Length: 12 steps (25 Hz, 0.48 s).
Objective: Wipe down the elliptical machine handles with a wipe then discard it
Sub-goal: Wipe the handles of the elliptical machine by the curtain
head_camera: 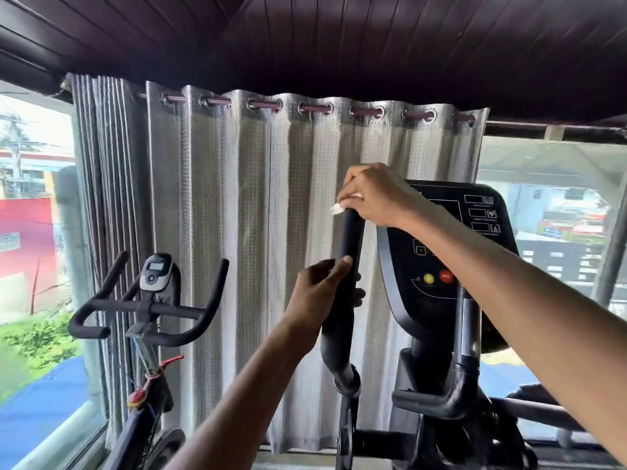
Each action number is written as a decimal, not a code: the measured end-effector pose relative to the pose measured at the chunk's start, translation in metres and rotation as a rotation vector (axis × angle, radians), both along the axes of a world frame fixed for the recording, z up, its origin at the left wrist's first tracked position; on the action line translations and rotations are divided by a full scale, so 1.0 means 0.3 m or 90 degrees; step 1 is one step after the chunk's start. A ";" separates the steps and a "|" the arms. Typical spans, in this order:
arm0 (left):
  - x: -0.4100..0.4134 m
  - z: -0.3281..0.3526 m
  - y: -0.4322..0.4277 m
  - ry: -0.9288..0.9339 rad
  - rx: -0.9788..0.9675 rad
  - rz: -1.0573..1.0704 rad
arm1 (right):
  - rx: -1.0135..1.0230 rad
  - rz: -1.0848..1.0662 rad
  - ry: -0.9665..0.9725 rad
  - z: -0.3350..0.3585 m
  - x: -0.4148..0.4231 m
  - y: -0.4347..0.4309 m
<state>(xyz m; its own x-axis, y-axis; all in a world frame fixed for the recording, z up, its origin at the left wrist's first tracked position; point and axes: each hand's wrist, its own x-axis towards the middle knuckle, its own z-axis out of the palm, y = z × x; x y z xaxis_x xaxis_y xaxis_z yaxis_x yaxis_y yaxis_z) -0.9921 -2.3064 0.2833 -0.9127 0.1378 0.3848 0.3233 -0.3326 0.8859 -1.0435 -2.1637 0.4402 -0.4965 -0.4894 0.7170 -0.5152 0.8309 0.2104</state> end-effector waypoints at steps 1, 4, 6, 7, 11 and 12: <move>0.001 0.001 -0.002 0.007 -0.001 -0.002 | 0.005 -0.005 -0.003 0.005 0.003 -0.013; 0.006 0.002 -0.002 0.004 0.005 -0.015 | 0.017 -0.005 -0.013 -0.007 0.038 -0.027; 0.010 -0.001 -0.004 0.003 0.009 -0.026 | 0.040 -0.001 -0.019 -0.040 0.070 -0.027; 0.012 -0.003 -0.005 0.001 0.012 -0.030 | 0.012 0.004 0.006 -0.061 0.083 -0.017; 0.014 -0.008 -0.011 0.004 0.001 -0.040 | -0.119 0.035 0.062 -0.174 0.127 0.040; 0.012 -0.010 -0.015 0.008 -0.005 -0.040 | -0.140 0.040 0.061 -0.193 0.133 0.045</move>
<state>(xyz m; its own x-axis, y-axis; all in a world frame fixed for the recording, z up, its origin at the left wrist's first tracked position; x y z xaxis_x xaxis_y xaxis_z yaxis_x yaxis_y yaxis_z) -0.9886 -2.3109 0.2804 -0.8973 0.1978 0.3946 0.3126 -0.3464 0.8845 -1.0037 -2.1501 0.3824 -0.3941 -0.3444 0.8521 -0.5541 0.8287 0.0787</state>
